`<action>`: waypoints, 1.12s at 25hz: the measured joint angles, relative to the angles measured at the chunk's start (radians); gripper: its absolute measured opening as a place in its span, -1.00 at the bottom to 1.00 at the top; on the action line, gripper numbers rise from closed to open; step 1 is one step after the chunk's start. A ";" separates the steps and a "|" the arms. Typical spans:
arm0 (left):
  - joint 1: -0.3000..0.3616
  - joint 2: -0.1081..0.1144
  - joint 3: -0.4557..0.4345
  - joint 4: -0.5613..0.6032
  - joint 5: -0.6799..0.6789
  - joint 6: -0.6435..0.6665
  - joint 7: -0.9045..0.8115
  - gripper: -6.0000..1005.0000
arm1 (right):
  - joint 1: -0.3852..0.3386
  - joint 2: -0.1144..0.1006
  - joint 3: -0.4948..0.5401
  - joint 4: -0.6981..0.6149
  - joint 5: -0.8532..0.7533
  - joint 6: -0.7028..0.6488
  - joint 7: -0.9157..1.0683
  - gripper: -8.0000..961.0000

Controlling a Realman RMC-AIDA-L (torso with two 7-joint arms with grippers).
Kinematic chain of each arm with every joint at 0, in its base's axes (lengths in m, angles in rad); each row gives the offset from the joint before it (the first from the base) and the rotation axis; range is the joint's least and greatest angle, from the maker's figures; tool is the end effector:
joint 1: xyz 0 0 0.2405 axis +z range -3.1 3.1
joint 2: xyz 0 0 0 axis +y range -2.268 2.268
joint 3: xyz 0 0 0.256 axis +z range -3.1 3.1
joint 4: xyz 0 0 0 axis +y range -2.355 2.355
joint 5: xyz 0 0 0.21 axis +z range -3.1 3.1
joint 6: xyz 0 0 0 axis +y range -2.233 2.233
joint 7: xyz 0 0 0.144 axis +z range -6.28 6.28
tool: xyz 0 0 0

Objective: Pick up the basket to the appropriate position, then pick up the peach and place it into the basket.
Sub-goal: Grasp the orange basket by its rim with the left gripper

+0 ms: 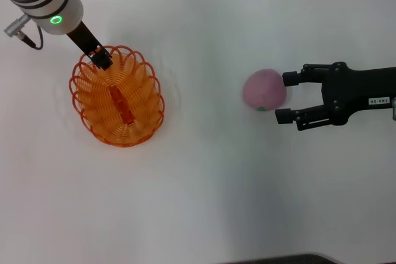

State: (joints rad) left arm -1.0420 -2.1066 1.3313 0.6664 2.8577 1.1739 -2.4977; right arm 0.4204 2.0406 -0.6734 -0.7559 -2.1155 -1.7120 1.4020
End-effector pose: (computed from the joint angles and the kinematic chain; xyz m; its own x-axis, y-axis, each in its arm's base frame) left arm -0.1691 0.4302 -0.0551 0.7348 0.5544 -0.3908 0.3026 -0.7835 -0.5426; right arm 0.2969 0.2893 0.0246 0.8242 -0.3988 -0.4019 -0.4688 -0.8788 -0.0894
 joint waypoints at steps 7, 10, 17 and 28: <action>0.000 -0.001 -0.001 0.002 0.000 -0.002 0.004 -0.32 | -0.002 0.001 0.000 0.000 0.000 0.004 0.000 0.97; 0.001 -0.003 -0.002 0.011 0.000 0.003 0.004 -0.52 | -0.002 0.001 0.000 0.000 0.000 0.004 0.000 0.97; 0.002 -0.006 -0.006 0.015 0.000 0.011 0.000 -0.75 | 0.000 0.001 0.000 0.000 0.000 0.006 0.000 0.97; 0.027 -0.015 -0.301 0.220 -0.001 0.297 -0.003 -0.82 | 0.000 0.001 0.002 0.000 0.000 0.011 0.000 0.97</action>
State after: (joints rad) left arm -1.0148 -2.1211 1.0306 0.8869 2.8566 1.4713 -2.5011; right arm 0.4201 2.0419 -0.6710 -0.7563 -2.1152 -1.7009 1.4018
